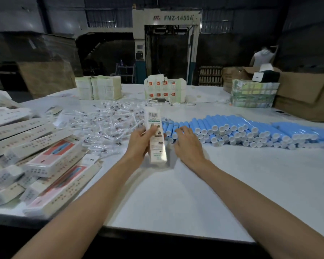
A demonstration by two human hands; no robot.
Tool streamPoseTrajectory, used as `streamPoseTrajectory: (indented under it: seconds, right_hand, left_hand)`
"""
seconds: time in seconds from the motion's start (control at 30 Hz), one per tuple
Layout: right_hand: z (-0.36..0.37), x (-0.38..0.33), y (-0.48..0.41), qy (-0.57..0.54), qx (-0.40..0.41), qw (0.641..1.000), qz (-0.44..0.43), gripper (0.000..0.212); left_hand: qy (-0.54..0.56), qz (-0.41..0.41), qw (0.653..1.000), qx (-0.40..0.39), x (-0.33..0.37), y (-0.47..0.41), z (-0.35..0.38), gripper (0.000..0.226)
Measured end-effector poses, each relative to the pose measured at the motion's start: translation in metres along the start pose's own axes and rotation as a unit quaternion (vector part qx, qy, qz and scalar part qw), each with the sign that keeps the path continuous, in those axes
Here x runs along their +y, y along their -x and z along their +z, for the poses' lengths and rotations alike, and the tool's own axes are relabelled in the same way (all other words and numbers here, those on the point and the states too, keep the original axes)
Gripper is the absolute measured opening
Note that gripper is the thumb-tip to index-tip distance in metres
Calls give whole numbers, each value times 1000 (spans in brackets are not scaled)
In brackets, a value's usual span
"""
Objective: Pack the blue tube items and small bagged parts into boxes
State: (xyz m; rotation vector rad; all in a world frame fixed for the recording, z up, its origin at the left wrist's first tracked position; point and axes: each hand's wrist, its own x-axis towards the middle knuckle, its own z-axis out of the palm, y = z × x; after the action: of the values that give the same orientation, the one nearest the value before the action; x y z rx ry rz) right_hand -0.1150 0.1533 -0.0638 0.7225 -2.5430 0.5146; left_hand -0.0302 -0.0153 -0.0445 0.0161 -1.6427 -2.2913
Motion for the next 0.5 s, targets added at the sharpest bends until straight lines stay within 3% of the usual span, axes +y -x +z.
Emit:
streamPoseTrajectory:
  seconds: [0.1,0.37,0.5]
  right_hand:
    - [9,0,-21,62,-29,998,-17,56]
    - [25,-2,-29,182,-21,980,-73,33]
    - [11,-15,-11,218,-34,971,-92,41]
  left_hand:
    - [57,-29,998,15,-7,-2,-11,28]
    - [89,-65,994,-10,-10,1,-19,17]
    - [62,-69,996,-4,-12,1,-15,36]
